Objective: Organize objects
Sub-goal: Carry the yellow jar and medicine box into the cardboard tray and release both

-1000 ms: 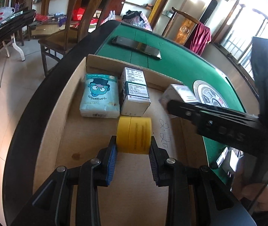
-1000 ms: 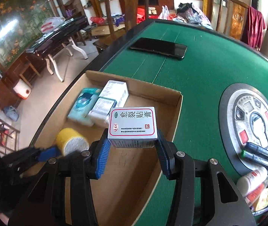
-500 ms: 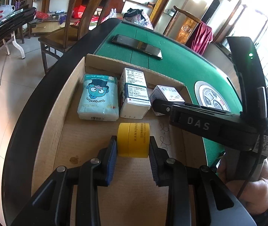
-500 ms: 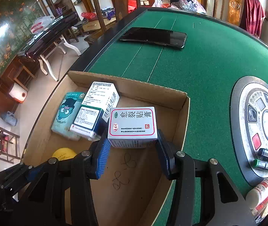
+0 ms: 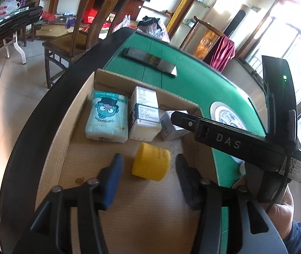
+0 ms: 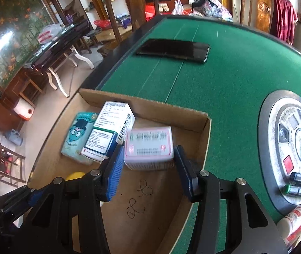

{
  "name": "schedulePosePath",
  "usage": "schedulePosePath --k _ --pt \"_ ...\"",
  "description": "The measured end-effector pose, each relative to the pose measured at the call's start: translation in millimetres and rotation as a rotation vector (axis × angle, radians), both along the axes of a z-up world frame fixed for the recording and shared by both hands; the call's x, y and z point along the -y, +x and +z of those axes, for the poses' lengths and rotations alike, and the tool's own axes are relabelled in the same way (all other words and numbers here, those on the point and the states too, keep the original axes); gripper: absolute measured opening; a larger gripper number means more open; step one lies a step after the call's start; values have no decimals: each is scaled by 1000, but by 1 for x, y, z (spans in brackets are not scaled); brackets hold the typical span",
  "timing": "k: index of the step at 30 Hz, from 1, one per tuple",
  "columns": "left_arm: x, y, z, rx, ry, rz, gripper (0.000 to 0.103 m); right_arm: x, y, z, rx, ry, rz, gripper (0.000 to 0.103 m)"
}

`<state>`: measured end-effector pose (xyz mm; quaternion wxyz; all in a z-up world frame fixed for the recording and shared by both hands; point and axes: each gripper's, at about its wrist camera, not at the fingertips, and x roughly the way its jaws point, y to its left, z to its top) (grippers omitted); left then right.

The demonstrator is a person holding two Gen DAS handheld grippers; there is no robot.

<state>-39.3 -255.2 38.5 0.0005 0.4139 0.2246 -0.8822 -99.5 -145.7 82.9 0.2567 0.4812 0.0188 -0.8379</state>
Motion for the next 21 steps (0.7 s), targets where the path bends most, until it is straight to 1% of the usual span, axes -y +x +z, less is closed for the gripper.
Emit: schedulePosePath --k 2,5,9,13,18,20,21 --pt "1 2 4 -9 0 10 56 -3 3 8 -20 -20 -1 54" --pt "0 6 11 -23 3 16 56 -8 8 17 -30 -54 -2 54" --pt "-4 14 19 -45 3 19 60 -18 15 24 -32 -103 -5 54" --pt "-11 23 24 -66 7 6 61 -30 23 23 -17 -134 -5 54" --pt "-30 34 30 -96 9 -28 63 -55 40 21 8 -225 -13 54" --pt "-40 37 31 -98 0 -46 63 -64 48 23 10 -277 -7 54" --pt "-45 39 31 -100 -2 -49 63 -67 51 23 11 -285 -2 54"
